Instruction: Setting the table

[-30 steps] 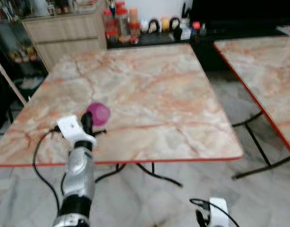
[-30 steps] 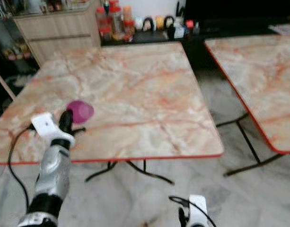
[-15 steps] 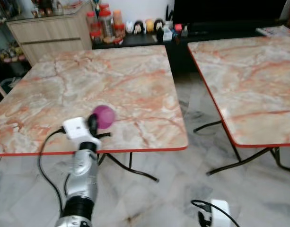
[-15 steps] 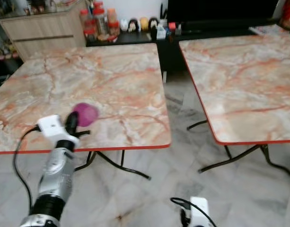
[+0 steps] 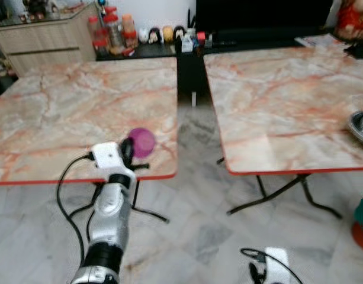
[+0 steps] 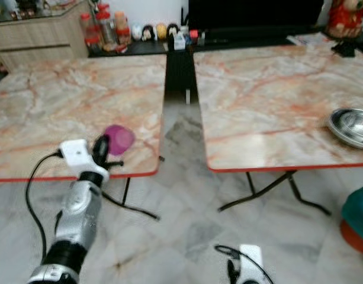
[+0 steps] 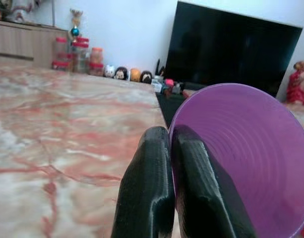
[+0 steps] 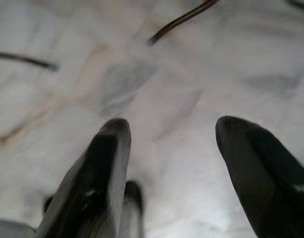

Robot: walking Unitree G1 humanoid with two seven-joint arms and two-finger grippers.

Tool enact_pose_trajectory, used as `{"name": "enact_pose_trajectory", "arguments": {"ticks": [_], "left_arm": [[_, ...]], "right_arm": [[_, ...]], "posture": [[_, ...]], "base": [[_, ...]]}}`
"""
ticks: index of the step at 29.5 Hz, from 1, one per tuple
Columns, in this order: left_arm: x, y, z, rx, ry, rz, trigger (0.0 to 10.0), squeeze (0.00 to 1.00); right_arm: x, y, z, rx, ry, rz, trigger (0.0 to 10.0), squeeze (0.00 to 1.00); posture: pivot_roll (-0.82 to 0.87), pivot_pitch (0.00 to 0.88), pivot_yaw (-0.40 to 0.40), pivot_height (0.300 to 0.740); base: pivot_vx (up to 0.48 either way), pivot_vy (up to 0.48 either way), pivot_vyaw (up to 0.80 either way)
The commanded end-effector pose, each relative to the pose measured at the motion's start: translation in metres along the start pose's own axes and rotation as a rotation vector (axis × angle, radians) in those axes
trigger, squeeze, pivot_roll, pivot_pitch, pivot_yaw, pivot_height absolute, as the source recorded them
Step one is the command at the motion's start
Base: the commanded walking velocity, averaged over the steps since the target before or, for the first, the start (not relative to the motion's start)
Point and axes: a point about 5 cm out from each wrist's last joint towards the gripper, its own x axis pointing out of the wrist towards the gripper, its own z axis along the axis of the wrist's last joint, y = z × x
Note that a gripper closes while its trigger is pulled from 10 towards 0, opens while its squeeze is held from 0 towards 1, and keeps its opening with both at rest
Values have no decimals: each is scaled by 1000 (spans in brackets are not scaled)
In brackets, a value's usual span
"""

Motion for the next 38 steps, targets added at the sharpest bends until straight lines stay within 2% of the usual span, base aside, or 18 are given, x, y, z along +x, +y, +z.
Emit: {"name": "enact_pose_trajectory", "arguments": {"ticks": [1, 28, 31, 38], "left_arm": [[-1, 11, 3, 27, -10, 25, 10000, 0], [4, 7, 15, 13, -49, 22, 10000, 0], [4, 5, 14, -11, -45, 11, 10000, 0], [2, 6, 14, -8, -42, 20, 10000, 0]], "right_arm": [[0, 9, -2, 18, 6, 17, 10000, 0], [1, 9, 1, 28, 1, 9, 10000, 0], [1, 9, 1, 28, 2, 8, 10000, 0], [1, 9, 1, 45, -3, 4, 10000, 0]], "posture": [[-91, 0, 57, 740], [-85, 0, 59, 740], [-82, 0, 56, 740], [-80, 0, 57, 740]], "base": [[0, -454, 0], [0, -436, 0], [0, 0, 0], [71, 0, 0]]}}
